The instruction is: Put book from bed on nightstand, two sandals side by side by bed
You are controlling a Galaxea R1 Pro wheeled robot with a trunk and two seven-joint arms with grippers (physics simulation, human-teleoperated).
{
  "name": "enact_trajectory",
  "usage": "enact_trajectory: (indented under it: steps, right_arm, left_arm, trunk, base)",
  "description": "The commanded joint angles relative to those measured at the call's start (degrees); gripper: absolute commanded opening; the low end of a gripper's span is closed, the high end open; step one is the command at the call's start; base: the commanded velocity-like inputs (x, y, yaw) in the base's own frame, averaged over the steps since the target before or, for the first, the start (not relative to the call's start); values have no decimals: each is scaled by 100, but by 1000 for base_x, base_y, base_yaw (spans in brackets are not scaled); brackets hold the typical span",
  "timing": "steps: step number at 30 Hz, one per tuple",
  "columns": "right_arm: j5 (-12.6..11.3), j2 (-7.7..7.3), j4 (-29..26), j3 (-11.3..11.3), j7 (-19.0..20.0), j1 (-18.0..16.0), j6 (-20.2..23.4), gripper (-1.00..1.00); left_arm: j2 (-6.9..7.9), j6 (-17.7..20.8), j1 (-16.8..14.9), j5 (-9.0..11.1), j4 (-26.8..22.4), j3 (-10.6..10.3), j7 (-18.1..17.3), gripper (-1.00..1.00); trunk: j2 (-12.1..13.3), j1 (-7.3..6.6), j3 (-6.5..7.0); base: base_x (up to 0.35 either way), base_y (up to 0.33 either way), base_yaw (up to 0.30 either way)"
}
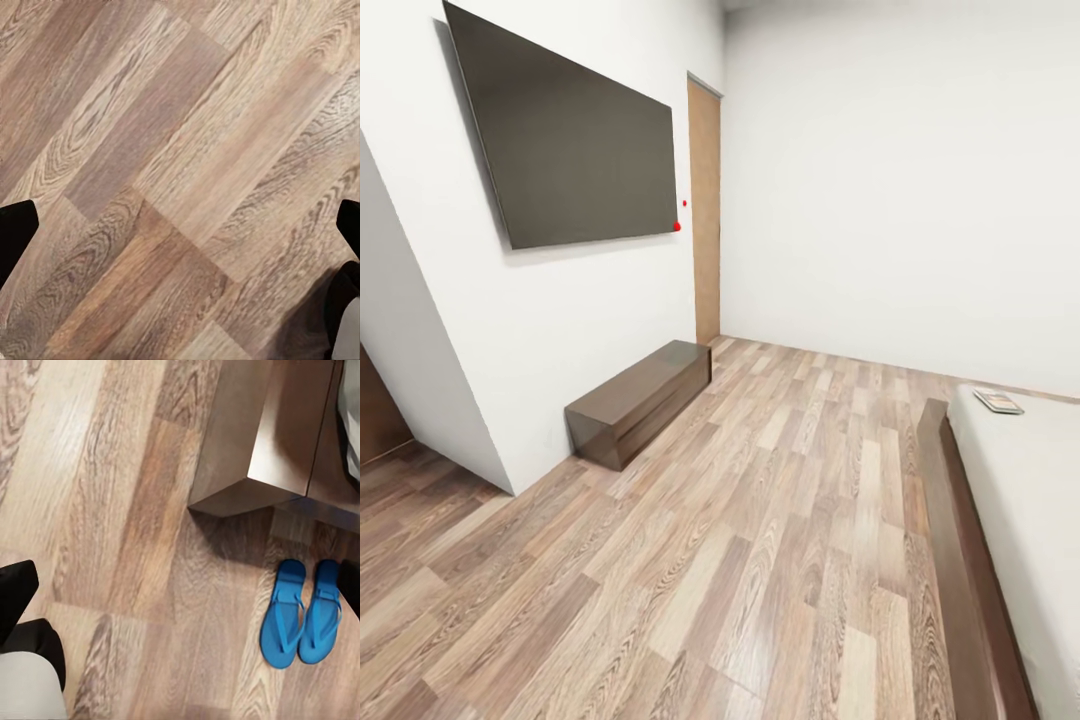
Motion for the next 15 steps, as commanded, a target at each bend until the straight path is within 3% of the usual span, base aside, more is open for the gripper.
enact_trajectory:
  steps: [1,10,15]
  right_arm:
    - [2,8,20,-15,-3,-9,-36,100]
    - [18,92,20,-15,-3,-9,-34,100]
    - [23,145,20,-13,2,-9,-33,100]
  left_arm:
    - [1,-10,-3,57,4,-31,-39,100]
    - [0,-2,-3,43,4,-112,-61,100]
    - [-3,1,-3,39,1,-284,-83,100]
  trunk:
    - [38,-23,13]
    - [399,-221,175]
    - [600,-330,264]
  base:
    - [0,0,-13]
    - [0,0,-7]
    - [0,0,-2]
